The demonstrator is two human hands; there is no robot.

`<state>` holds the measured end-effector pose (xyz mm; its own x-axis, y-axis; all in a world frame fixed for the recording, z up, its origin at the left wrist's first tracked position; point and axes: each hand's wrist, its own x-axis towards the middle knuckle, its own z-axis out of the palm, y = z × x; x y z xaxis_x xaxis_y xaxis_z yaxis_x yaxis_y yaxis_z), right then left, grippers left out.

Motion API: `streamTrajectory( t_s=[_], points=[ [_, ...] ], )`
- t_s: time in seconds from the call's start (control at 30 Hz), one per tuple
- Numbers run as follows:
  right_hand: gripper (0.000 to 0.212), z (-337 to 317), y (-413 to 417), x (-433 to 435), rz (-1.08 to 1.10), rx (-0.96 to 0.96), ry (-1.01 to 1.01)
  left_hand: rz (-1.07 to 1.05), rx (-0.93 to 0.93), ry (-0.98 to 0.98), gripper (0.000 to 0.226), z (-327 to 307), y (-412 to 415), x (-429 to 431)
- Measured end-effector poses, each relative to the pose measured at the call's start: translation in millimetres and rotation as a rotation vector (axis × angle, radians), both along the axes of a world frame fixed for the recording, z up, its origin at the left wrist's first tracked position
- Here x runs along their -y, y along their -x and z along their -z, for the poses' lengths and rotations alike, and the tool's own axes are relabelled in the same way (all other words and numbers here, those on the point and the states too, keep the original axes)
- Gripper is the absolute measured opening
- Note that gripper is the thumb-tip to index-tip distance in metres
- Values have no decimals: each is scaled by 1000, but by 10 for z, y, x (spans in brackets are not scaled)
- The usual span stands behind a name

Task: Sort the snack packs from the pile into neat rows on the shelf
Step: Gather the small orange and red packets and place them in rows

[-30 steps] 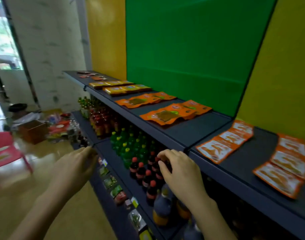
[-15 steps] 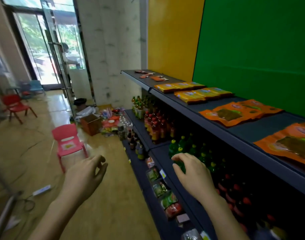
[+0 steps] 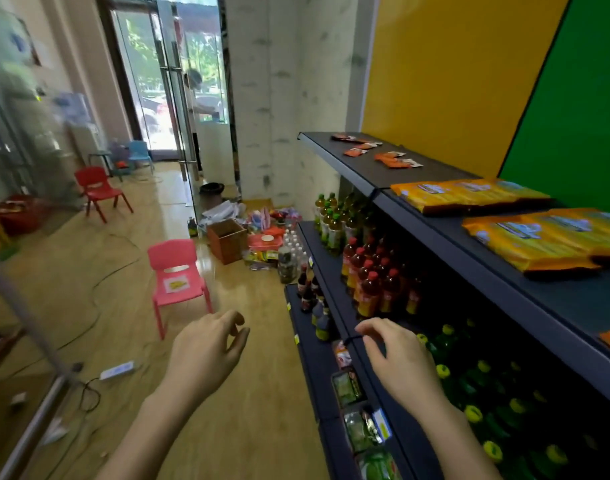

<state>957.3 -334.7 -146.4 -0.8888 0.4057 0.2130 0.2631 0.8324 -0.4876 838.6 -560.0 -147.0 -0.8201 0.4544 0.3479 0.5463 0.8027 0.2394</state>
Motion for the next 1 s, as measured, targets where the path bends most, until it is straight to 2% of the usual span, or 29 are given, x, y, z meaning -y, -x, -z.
streamTrajectory(
  t_s=[0.33,0.57,0.77,1.0],
  points=[
    [23,-87,1804,-344,-73,-20,-81,-89,-27,-36,24,-77,1519,-279],
    [24,42,3111,-327,-29,2,-95,-89,-4,-22,24,-16,2981,-254],
    [24,-197,4113,-423,88,-29,-81,51,-116,-6,21,-351,4227,-496],
    [21,-317,4890,-792,199,-68,-105,199,-100,-4,15,-324,5218,-1087]
  ],
)
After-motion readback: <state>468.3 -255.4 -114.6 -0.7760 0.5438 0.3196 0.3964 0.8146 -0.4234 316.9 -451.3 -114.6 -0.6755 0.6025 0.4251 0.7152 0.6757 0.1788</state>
